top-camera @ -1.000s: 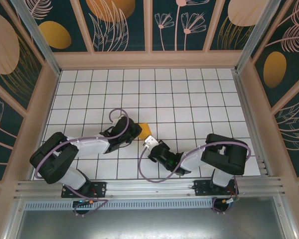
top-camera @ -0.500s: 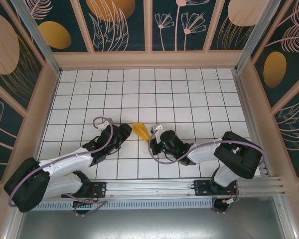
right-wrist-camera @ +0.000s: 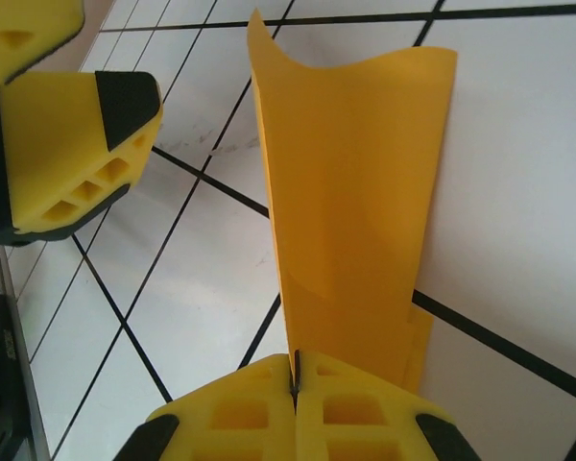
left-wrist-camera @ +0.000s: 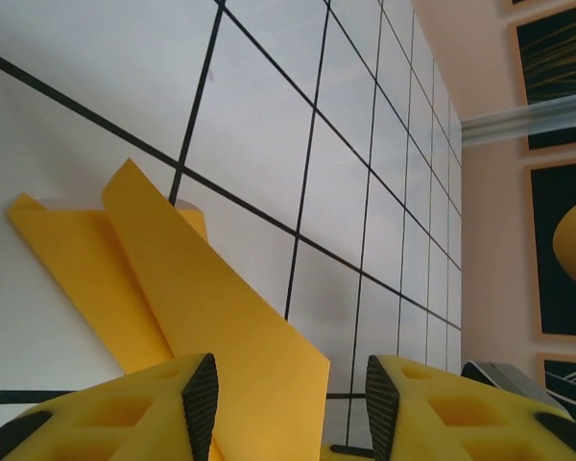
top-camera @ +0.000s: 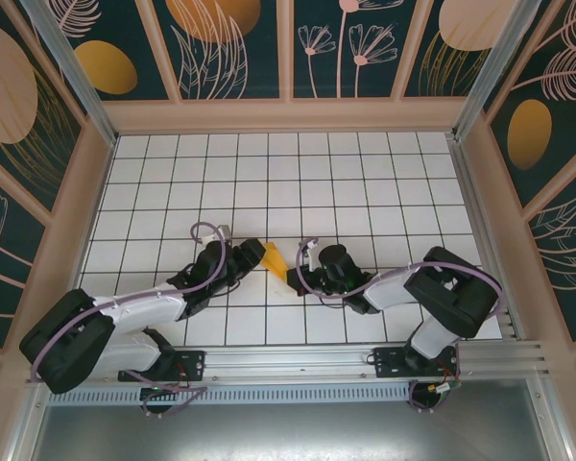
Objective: Fold a paper plane with a square sheet of paper (pick it up from the middle)
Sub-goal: Fold the wing for the fifth time at the center of the table.
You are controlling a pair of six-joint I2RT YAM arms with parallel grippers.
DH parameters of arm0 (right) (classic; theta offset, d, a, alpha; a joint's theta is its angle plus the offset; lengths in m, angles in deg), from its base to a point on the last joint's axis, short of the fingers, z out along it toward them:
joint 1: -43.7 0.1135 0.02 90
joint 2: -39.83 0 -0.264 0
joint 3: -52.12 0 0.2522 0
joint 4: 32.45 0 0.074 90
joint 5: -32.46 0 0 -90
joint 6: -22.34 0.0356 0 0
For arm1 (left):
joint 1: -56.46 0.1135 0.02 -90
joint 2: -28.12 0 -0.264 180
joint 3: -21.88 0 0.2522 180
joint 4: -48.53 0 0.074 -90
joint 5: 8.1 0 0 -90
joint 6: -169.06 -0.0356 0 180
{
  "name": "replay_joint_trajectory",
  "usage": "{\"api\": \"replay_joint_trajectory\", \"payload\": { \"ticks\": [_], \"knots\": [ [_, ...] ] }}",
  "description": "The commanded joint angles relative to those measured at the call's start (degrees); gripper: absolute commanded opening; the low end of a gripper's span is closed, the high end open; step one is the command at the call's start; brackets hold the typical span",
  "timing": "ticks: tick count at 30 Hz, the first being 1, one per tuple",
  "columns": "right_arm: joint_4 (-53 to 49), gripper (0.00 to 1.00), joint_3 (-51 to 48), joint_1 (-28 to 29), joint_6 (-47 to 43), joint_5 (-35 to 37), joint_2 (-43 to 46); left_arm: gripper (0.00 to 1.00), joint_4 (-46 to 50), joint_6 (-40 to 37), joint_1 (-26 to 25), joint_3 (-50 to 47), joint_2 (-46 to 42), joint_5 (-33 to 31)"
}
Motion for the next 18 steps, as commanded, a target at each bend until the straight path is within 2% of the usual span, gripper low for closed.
{"api": "replay_joint_trajectory", "payload": {
  "ticks": [1, 5, 12, 18],
  "knots": [
    [3.1, 0.0, -1.0, -0.5, 3.6, -0.5, -1.1, 0.46, -5.7, -0.1, 0.1, -0.8, 1.2, 2.3],
    [2.8, 0.0, -1.1, -0.8, 5.3, -0.4, -2.5, 0.46, -7.0, 0.2, -0.1, -0.9, 2.6, 3.0],
    [6.3, 0.0, -1.7, -2.8, 11.3, -6.4, -5.8, 0.45, -7.8, 0.5, -0.6, -1.2, 4.1, 3.3],
    [5.6, 0.0, -2.0, -3.3, 13.3, -6.3, -6.4, 0.44, -8.9, 0.6, -1.4, -1.3, 5.1, 3.5]
  ]
}}
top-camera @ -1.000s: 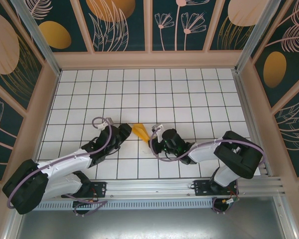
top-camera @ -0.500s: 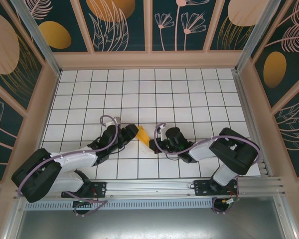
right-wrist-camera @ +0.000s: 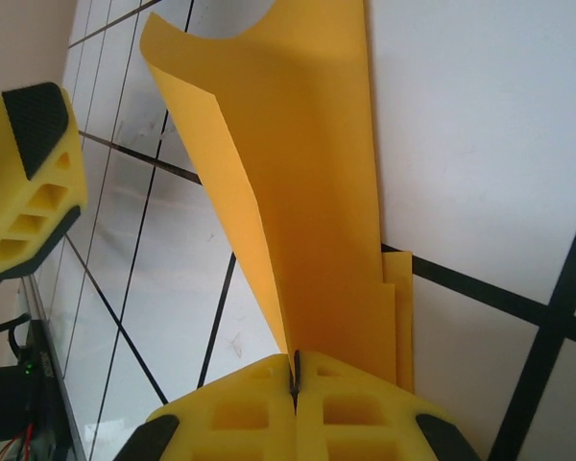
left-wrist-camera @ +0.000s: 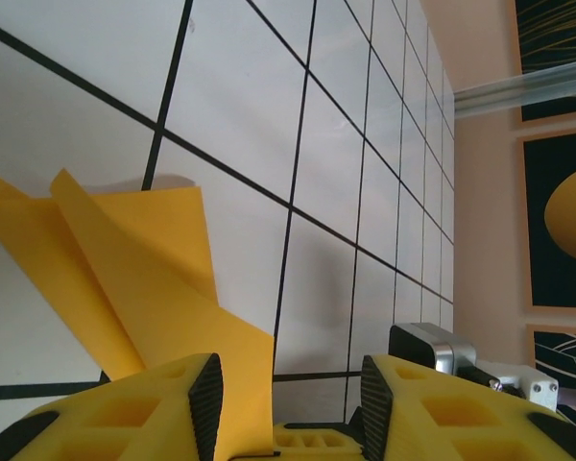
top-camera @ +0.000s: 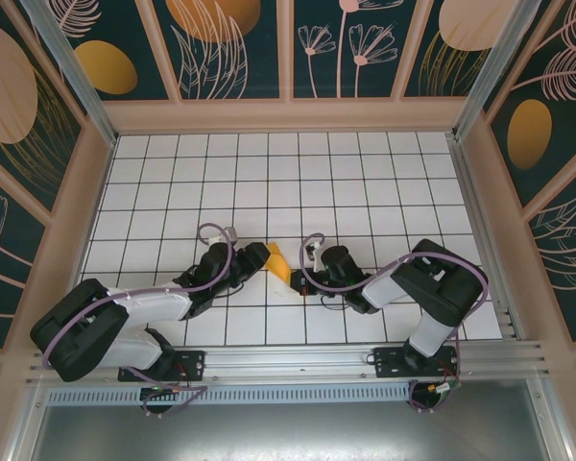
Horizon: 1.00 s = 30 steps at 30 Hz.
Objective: Fold a paper plane with a square sheet of paper (pick it up from the middle)
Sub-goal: Fold the wing for the fifth time at the center of the table.
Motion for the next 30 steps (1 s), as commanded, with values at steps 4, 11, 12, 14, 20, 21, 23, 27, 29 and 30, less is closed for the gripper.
{"api": "replay_joint_trajectory", "payload": {
  "ticks": [4, 11, 12, 14, 20, 21, 23, 27, 29, 30],
  "knots": [
    [2.9, 0.0, -0.9, -1.1, 4.2, -3.2, -1.9, 0.44, -4.6, -0.5, -1.5, 0.3, 2.4, 1.8],
    [2.5, 0.0, -0.3, -2.0, 9.5, -4.4, -3.6, 0.44, -10.4, -1.1, -3.0, 0.8, 6.8, 3.1],
    [2.2, 0.0, -0.3, -2.0, 10.2, -4.3, -3.7, 0.44, -11.6, -1.3, -3.1, 1.1, 7.6, 3.7],
    [2.2, 0.0, -0.3, -2.2, 10.7, -4.4, -3.9, 0.44, -13.4, -1.6, -3.5, 1.4, 8.8, 3.4],
    [-0.3, 0.0, 0.5, -2.3, 10.9, -4.2, -3.9, 0.46, -17.2, -2.0, -3.6, 1.8, 11.3, 3.8],
    [-0.6, 0.0, 0.6, -2.3, 11.0, -4.3, -4.0, 0.46, -17.4, -2.1, -3.7, 1.9, 11.7, 4.0],
    [-0.8, 0.0, 0.8, -2.3, 11.3, -4.4, -4.3, 0.46, -18.7, -2.1, -3.7, 2.1, 12.7, 4.7],
    [-0.6, 0.0, 0.9, -2.4, 11.7, -4.7, -4.8, 0.46, -19.7, -2.0, -3.7, 3.1, 14.5, 5.8],
    [-0.3, 0.0, 0.8, -2.4, 11.9, -4.7, -4.9, 0.47, -19.7, -2.3, -3.7, 3.8, 15.7, 6.0],
    [-0.3, 0.0, 0.8, -2.4, 12.0, -4.7, -4.8, 0.47, -19.8, -2.3, -3.6, 4.0, 16.2, 6.2]
  ]
}}
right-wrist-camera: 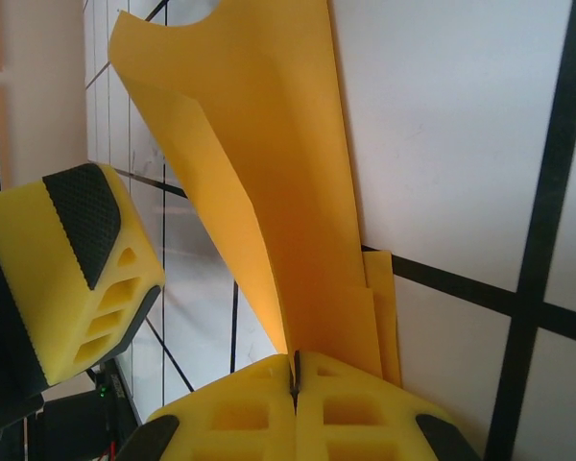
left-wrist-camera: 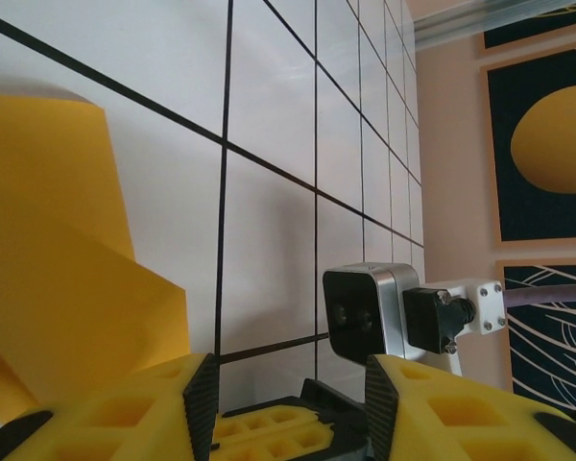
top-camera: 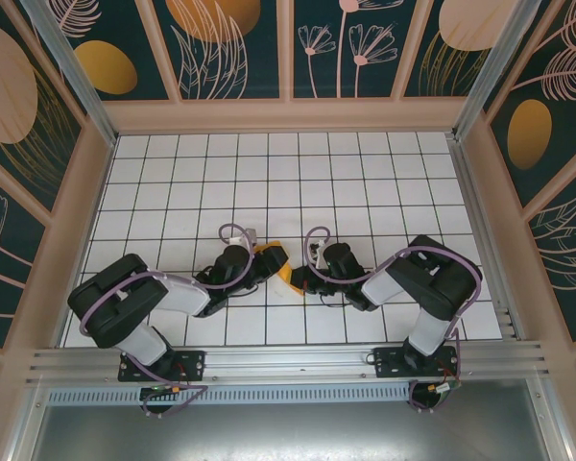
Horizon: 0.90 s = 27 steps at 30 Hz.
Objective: Fold a paper plane with a square sheet of paper (pick it up from the middle)
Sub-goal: Fold the wing for the fifth time at the center of the table.
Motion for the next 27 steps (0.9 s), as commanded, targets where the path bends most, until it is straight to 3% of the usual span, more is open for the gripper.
{"api": "replay_joint_trajectory", "payload": {
  "ticks": [1, 13, 20, 27],
  "knots": [
    [-2.6, 0.0, 0.2, -0.3, 0.8, -0.2, -2.1, 0.47, -3.7, -1.5, -0.3, 1.9, 2.2, 1.3],
    [-3.5, 0.0, -0.3, -1.0, 2.7, -0.2, -2.2, 0.48, -7.7, 0.3, -0.3, 2.9, 9.9, 2.5],
    [-5.3, 0.0, 0.2, -1.0, 1.7, -0.2, -1.3, 0.48, -4.9, 1.8, -0.3, 3.1, 12.3, 1.4],
    [-13.2, 0.03, 1.7, -1.0, -2.1, 0.3, 3.8, 0.46, 1.2, 2.9, -0.3, 3.1, 12.5, 0.1]
  ]
}}
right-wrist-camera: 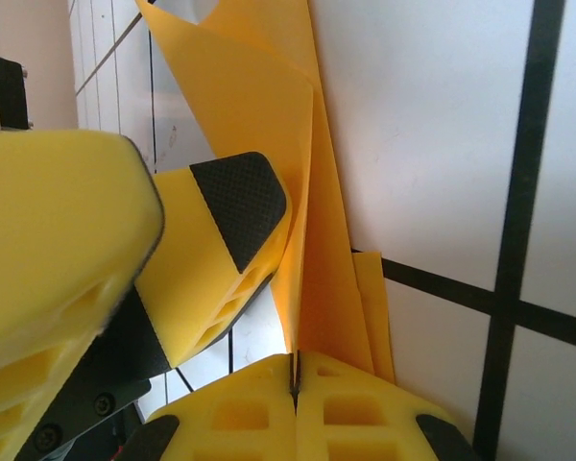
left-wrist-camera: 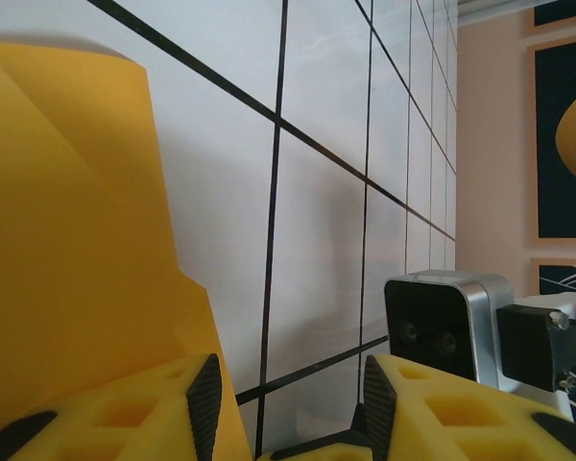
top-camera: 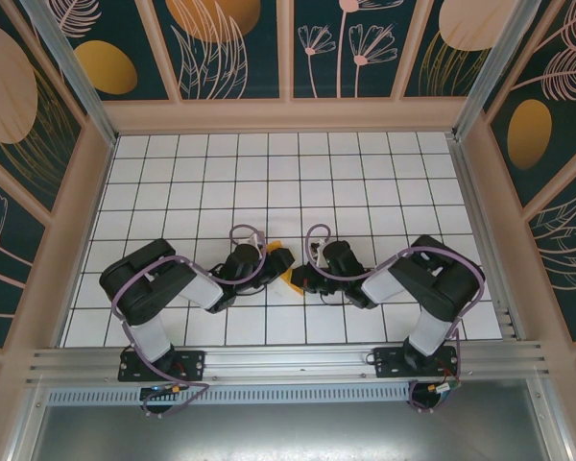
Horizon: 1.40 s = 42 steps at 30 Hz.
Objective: Fold a paper plane with a square sheet of paper (pick it up from the middle)
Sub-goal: Fold the wing for the fifth time at the center of the table.
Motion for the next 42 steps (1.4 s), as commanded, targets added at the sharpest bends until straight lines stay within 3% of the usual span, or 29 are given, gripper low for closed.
{"api": "replay_joint_trajectory", "payload": {
  "ticks": [1, 18, 32, 42],
  "knots": [
    [-9.4, 0.04, 0.6, -0.3, -3.4, 0.5, 3.1, 0.45, 5.8, 1.2, -0.3, -0.5, 1.4, -1.7],
    [-19.3, 0.19, 0.4, -0.3, -8.1, -1.5, 10.5, 0.44, 6.0, 0.4, -0.3, -0.1, 1.1, -1.2],
    [-23.0, 0.14, -1.4, -0.3, -10.7, -1.3, 9.3, 0.44, 6.0, 0.7, -0.3, -0.2, 1.3, -1.2],
    [-29.0, 0.21, 3.7, -1.2, -12.4, -0.2, 15.2, 0.44, 6.1, 0.4, -0.3, -0.2, 1.0, -1.0]
  ]
}}
